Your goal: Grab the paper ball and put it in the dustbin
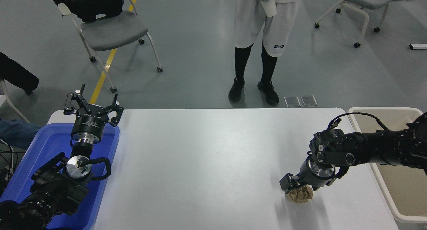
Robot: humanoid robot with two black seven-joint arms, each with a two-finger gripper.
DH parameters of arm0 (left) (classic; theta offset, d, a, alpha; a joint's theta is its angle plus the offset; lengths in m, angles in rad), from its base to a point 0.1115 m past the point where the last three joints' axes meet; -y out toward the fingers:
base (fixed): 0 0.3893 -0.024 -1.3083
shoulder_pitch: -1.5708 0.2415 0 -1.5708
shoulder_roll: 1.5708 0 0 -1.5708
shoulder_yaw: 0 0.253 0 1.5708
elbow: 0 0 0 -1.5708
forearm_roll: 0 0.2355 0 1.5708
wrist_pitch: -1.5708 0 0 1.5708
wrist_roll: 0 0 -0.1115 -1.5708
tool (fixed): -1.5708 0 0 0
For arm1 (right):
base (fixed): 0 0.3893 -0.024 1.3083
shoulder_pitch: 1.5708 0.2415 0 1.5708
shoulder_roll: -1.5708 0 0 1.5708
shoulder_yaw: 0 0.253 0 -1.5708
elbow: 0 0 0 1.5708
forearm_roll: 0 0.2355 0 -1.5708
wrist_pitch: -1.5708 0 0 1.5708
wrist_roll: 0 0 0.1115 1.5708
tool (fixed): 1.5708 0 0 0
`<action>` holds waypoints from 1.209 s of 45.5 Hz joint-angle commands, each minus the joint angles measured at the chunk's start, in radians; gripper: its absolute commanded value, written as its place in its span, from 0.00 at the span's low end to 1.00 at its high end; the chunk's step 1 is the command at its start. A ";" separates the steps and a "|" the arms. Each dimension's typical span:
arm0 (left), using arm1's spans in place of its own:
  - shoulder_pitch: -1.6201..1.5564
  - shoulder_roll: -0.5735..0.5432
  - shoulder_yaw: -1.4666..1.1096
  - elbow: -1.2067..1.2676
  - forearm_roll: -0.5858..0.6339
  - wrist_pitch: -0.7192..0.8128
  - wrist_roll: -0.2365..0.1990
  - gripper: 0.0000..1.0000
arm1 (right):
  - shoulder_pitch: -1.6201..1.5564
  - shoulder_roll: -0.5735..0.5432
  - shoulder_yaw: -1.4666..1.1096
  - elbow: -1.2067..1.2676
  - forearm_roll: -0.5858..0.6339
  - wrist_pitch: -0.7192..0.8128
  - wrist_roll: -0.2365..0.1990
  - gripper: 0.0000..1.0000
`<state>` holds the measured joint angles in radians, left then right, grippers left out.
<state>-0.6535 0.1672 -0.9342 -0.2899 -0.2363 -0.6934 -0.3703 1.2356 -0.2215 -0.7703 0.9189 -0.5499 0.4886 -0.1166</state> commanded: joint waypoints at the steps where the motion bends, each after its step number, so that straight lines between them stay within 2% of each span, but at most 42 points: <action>1: 0.000 0.000 0.000 0.000 0.000 0.000 0.001 0.99 | -0.013 0.001 0.000 0.000 0.001 -0.031 0.000 0.98; 55: 0.000 0.000 0.000 0.000 0.000 0.000 -0.001 0.99 | -0.056 0.002 0.002 0.000 0.001 -0.133 0.000 0.99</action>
<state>-0.6535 0.1672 -0.9342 -0.2899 -0.2363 -0.6934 -0.3701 1.1852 -0.2206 -0.7686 0.9189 -0.5492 0.3770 -0.1166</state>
